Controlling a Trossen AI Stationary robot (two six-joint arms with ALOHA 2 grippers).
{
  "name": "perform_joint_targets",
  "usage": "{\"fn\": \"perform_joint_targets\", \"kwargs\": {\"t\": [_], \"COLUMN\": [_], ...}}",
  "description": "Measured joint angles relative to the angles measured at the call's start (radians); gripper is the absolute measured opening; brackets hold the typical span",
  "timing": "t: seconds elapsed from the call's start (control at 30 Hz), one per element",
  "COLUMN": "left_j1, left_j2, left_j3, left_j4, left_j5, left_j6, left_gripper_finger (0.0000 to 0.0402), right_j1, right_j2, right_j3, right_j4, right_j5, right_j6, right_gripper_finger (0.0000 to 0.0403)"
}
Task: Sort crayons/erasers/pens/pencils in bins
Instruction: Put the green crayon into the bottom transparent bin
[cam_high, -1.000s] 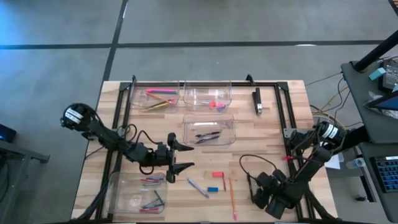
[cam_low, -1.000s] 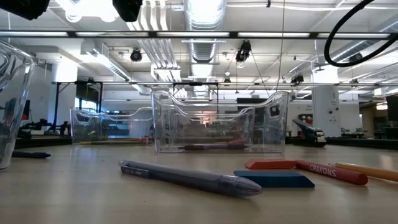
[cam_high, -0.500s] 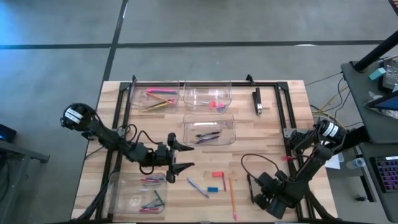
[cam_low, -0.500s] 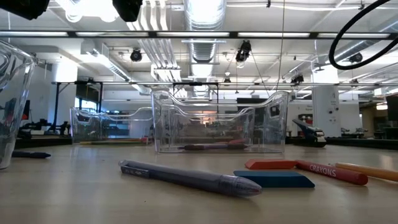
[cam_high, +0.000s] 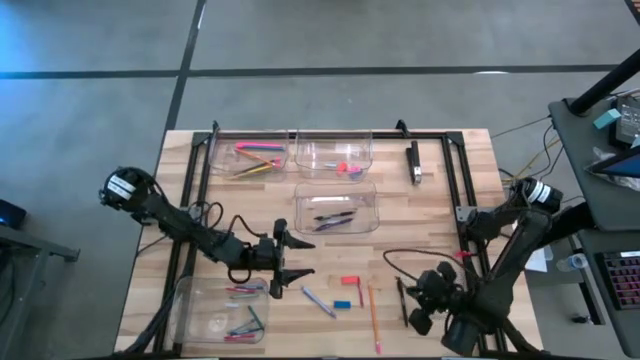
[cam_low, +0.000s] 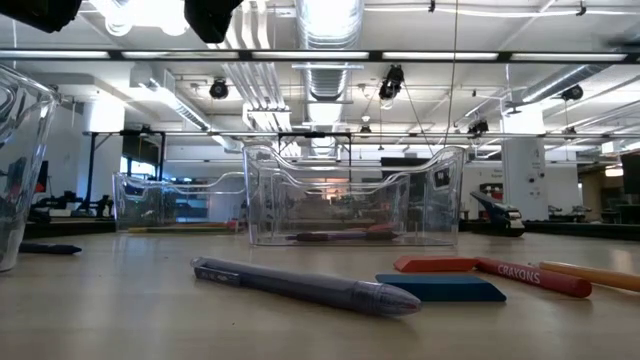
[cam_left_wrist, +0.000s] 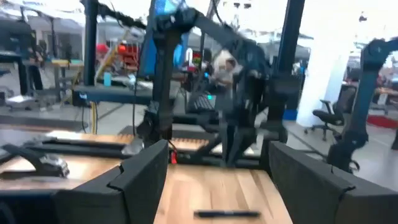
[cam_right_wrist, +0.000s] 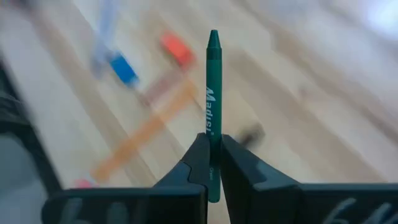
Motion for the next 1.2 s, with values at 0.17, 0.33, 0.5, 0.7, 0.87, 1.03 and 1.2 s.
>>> {"fn": "perform_joint_targets", "kwargs": {"t": [0.17, 0.33, 0.5, 0.7, 0.87, 1.03, 1.2], "left_j1": [0.0, 0.0, 0.025, 0.066, 0.074, 0.082, 0.091], "left_j2": [0.0, 0.028, 0.101, 0.174, 0.227, 0.294, 0.331], "left_j3": [0.041, 0.086, 0.139, 0.213, 0.266, 0.33, 0.376], "left_j4": [-0.112, -0.146, -0.144, -0.134, -0.13, -0.076, -0.052], "left_j5": [0.019, 0.078, 0.147, 0.26, 0.261, 0.261, 0.257], "left_j6": [-0.044, -0.046, -0.063, -0.106, -0.116, -0.12, -0.125], "left_gripper_finger": [0.0262, 0.0262, 0.0263, 0.0288, 0.0326, 0.0351, 0.0342], "right_j1": [-0.016, -0.088, -0.168, -0.216, -0.239, -0.258, -0.261], "right_j2": [-0.015, -0.013, -0.013, -0.013, -0.013, -0.013, -0.012], "right_j3": [0.079, 0.09, 0.089, 0.089, 0.089, 0.088, 0.088], "right_j4": [0.018, 0.157, 0.391, 0.658, 0.718, 0.718, 0.718], "right_j5": [0.247, 0.331, 0.344, 0.343, 0.316, 0.317, 0.315], "right_j6": [-0.156, -0.363, -0.664, -0.975, -1.044, -1.044, -1.045], "right_gripper_finger": [0.0014, 0.0013, 0.0013, 0.0013, 0.0013, 0.0013, 0.0013]}}
